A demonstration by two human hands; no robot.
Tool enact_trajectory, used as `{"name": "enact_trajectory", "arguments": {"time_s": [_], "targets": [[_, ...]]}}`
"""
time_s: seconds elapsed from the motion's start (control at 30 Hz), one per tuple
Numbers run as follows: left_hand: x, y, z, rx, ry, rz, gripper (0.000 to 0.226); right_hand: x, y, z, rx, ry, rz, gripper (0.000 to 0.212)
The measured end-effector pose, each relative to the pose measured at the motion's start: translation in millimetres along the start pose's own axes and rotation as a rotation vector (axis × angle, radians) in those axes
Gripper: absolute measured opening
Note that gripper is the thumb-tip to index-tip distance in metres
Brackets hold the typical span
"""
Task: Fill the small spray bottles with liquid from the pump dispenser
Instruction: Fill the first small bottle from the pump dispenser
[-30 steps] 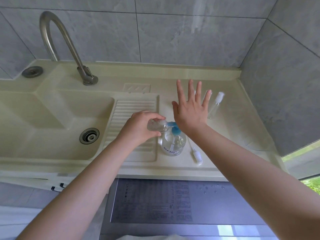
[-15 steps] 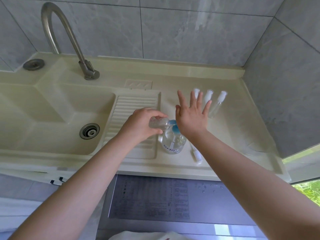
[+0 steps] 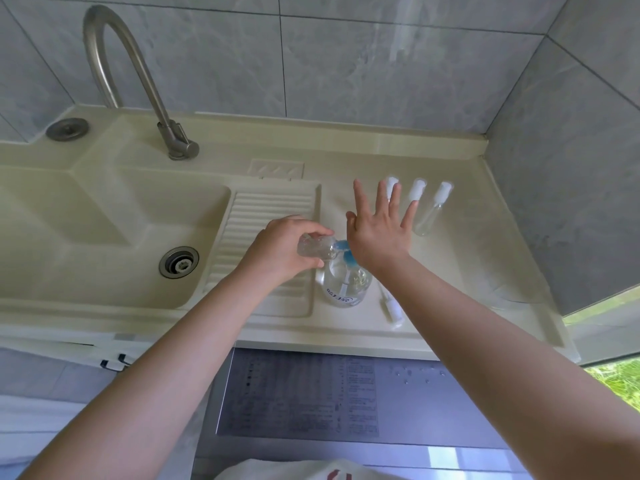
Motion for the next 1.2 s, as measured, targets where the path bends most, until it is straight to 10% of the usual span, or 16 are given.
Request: {"name": "enact_trajectory", "arguments": {"time_s": [1.2], "targets": [[-5.0, 4.3, -8.0, -0.029, 0.021, 0.01, 0.055, -10.8, -4.6, -6.5, 0.041, -0.049, -0.046, 0.06]]}}
Point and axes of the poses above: each hand's wrist, its own y-axis away from the middle knuckle, its own x-axis out of the palm, z = x × y, the point moved 8 cm from there along -y, towards the middle knuckle, and after that the axes turned 2 degrees about y, right-handed, at the moved point
